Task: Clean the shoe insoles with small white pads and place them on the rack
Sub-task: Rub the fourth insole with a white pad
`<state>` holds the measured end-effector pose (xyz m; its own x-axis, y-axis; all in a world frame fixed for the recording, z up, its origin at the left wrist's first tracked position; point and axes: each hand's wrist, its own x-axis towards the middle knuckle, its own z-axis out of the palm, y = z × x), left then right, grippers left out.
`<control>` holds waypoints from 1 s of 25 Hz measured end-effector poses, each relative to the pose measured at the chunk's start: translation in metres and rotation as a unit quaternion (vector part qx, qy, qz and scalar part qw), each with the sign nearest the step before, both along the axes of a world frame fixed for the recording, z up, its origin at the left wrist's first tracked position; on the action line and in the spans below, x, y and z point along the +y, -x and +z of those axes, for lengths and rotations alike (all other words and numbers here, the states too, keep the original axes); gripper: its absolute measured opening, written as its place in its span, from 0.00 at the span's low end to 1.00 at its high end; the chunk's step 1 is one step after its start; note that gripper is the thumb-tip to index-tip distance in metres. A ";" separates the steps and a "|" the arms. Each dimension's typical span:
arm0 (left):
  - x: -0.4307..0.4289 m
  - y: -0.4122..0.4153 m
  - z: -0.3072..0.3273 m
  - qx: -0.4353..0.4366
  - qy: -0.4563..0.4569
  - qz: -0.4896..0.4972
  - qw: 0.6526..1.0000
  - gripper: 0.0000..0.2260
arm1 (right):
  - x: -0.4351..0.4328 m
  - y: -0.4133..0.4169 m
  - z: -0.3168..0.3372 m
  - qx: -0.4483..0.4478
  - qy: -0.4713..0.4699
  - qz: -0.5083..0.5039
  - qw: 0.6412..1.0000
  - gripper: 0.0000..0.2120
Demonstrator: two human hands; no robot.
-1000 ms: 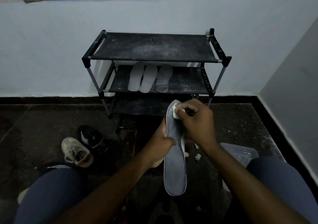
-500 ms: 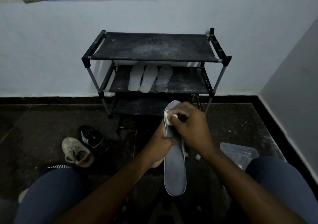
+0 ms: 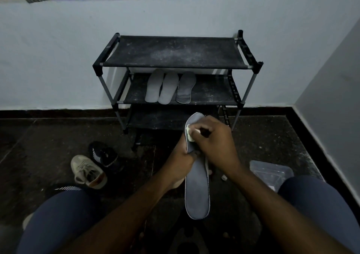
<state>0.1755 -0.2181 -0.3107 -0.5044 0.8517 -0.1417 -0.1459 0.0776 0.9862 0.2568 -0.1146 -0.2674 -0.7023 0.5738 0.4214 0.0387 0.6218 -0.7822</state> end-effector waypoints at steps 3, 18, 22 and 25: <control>-0.002 -0.002 -0.002 0.017 0.019 -0.002 1.000 0.33 | 0.020 -0.003 0.004 0.020 0.043 -0.088 0.995 0.05; -0.005 -0.006 0.005 -0.009 0.008 -0.042 0.999 0.33 | 0.003 -0.003 0.004 -0.009 0.038 -0.030 0.999 0.04; -0.003 -0.005 0.006 -0.030 0.021 -0.031 0.999 0.33 | 0.008 -0.001 0.005 -0.003 0.045 -0.042 0.998 0.04; -0.003 -0.005 0.003 0.006 0.043 -0.036 0.998 0.36 | 0.024 -0.005 0.008 0.007 0.074 -0.110 0.991 0.05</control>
<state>0.1806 -0.2207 -0.3081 -0.4441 0.8709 -0.2104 -0.1250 0.1723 0.9771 0.2621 -0.0907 -0.2598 -0.5478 0.7690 0.3295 0.1496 0.4775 -0.8658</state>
